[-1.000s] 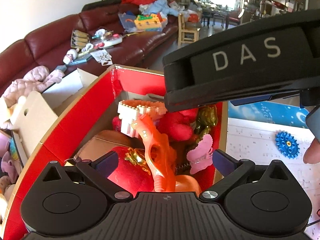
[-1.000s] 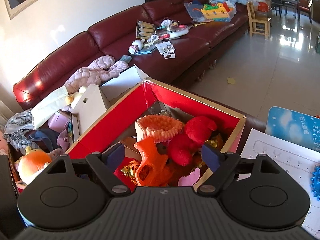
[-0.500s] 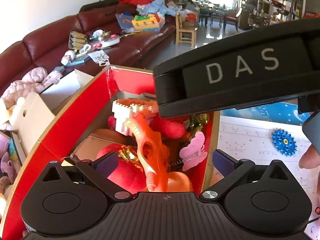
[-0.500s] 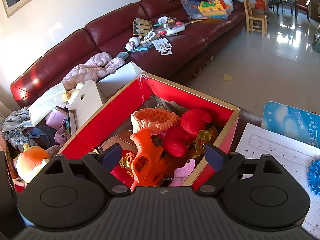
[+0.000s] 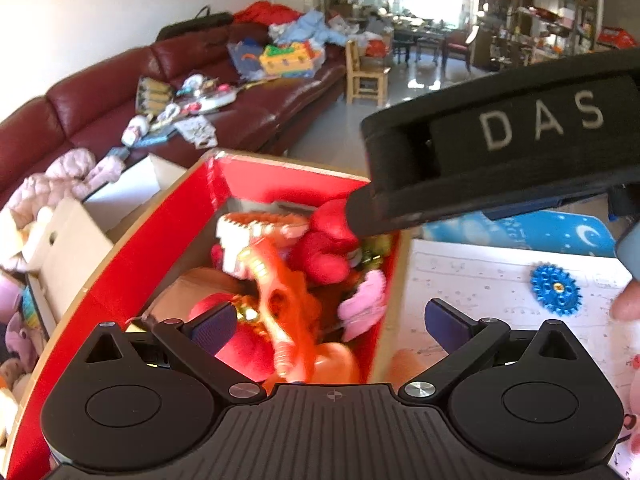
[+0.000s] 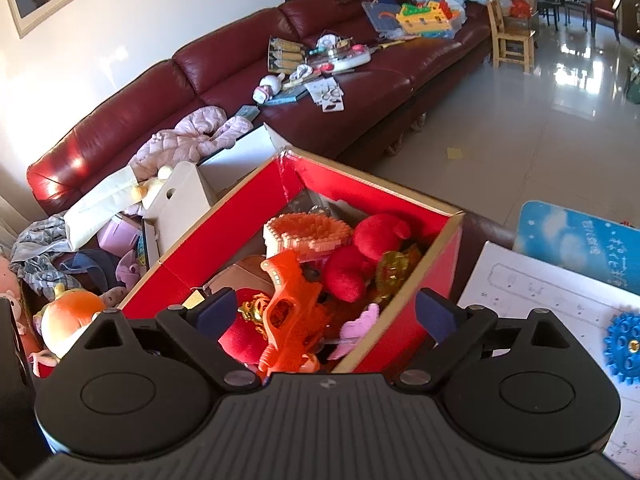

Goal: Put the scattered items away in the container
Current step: 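Withdraw both tools from the box back toward the table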

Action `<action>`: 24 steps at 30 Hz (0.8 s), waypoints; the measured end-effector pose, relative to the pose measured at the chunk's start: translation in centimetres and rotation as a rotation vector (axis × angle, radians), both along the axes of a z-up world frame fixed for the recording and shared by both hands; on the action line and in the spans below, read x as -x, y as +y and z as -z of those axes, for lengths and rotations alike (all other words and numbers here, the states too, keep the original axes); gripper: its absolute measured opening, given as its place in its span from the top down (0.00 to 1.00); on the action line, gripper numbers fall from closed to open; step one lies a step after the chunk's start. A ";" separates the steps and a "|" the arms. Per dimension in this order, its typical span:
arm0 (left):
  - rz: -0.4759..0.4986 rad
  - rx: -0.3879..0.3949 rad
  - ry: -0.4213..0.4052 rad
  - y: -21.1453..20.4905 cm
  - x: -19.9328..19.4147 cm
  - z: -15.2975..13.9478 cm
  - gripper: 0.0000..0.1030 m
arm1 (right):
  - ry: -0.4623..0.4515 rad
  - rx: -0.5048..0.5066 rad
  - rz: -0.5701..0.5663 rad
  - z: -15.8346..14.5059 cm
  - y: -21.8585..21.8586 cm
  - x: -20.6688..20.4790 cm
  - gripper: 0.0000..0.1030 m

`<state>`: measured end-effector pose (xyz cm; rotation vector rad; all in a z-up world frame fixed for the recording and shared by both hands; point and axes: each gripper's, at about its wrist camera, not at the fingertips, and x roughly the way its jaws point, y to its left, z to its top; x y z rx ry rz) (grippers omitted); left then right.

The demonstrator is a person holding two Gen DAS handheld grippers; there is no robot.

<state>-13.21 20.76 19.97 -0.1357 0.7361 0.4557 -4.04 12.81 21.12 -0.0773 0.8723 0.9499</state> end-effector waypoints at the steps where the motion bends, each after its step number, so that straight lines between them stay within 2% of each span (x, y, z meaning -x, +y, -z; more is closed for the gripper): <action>1: 0.013 -0.007 -0.008 -0.6 -0.1 -0.2 0.00 | -0.004 -0.007 0.006 -0.2 -0.6 -0.1 0.05; 7: 0.128 -0.058 -0.030 -5.1 -2.0 -0.1 0.00 | -0.027 0.002 0.044 -0.6 -5.7 -2.0 0.02; 10: 0.194 -0.097 0.001 -7.5 -3.8 1.0 0.00 | -0.030 0.030 0.103 0.0 -8.9 -3.7 0.02; 13: 0.253 -0.093 0.034 -9.6 -5.5 2.7 0.00 | -0.003 0.044 0.175 1.3 -12.2 -5.8 0.02; 20: 0.343 -0.074 0.123 -13.2 -9.7 8.2 0.00 | 0.064 0.117 0.341 7.1 -19.5 -10.8 0.02; 24: 0.364 -0.048 0.189 -14.3 -12.5 11.5 0.00 | 0.156 0.115 0.432 11.1 -22.6 -13.7 0.02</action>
